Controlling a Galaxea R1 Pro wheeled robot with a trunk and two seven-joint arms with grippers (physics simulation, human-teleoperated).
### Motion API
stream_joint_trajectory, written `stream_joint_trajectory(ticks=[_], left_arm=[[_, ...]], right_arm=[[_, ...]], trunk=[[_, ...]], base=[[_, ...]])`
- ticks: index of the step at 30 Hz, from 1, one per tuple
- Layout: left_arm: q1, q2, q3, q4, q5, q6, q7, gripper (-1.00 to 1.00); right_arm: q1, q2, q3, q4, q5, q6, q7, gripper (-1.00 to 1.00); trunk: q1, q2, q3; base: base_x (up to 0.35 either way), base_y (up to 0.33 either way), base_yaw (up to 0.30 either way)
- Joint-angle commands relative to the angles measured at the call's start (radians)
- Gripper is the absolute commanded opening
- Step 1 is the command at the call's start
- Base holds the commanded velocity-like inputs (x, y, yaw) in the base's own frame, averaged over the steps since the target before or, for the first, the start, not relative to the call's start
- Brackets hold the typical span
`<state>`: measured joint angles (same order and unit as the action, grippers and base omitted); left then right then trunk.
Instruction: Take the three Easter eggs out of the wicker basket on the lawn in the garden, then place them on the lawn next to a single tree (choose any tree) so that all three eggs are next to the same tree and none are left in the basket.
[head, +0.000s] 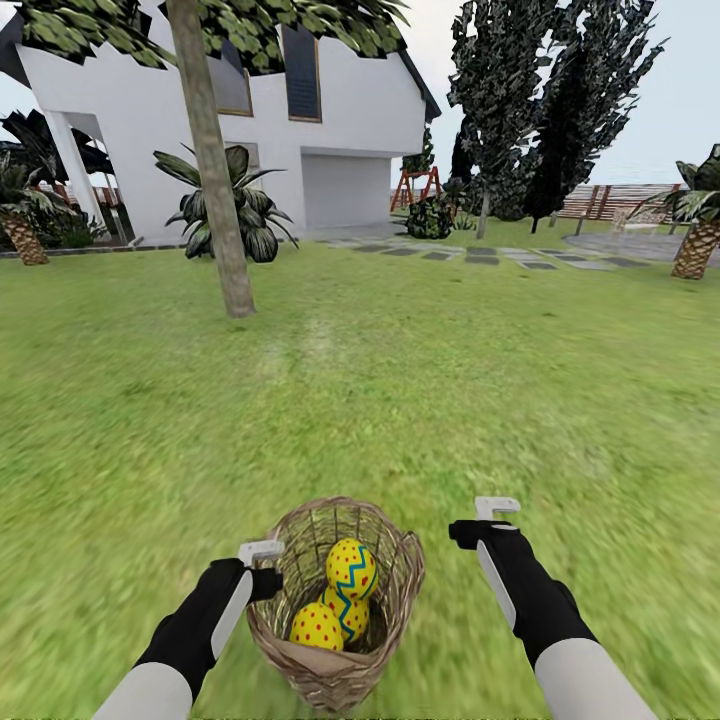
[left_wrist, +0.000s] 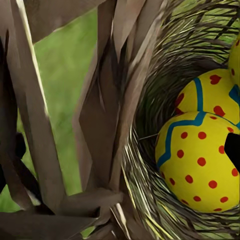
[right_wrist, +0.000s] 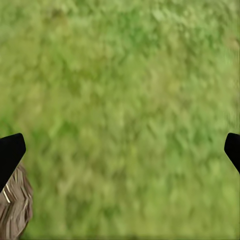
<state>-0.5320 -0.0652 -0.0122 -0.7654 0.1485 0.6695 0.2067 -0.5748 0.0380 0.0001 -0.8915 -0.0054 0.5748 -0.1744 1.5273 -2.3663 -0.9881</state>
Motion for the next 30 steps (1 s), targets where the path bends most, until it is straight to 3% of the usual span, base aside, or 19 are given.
stream_joint_trajectory(ticks=[1,17,18,22,30], left_arm=[[0.0,0.0,-0.001,-0.001,0.011,0.003,0.008,1.0],[0.0,0.001,-0.006,0.005,0.005,-0.002,0.009,1.0],[0.0,0.001,-0.005,0.011,0.005,-0.002,0.009,-1.0],[0.0,-0.002,-0.005,0.05,0.004,-0.002,0.011,-1.0],[0.0,0.0,-0.005,0.042,0.005,-0.002,0.007,-1.0]], right_arm=[[0.0,0.0,0.0,-0.001,-0.001,0.005,-0.004,1.0],[0.0,0.0,0.0,0.0,-0.001,0.005,-0.004,1.0],[0.0,0.0,0.0,0.0,-0.001,0.005,-0.004,1.0],[0.0,0.0,0.0,0.0,-0.001,0.005,-0.004,1.0],[0.0,-0.001,-0.002,0.0,-0.001,0.005,-0.004,1.0]], trunk=[[0.004,-0.008,-0.004],[0.004,-0.008,-0.004],[0.004,-0.008,-0.004],[0.004,-0.008,-0.004],[0.004,-0.008,-0.004]], base=[[0.0,0.0,0.0],[0.0,0.0,0.0],[0.0,0.0,0.0],[0.0,0.0,0.0],[0.0,0.0,0.0]])
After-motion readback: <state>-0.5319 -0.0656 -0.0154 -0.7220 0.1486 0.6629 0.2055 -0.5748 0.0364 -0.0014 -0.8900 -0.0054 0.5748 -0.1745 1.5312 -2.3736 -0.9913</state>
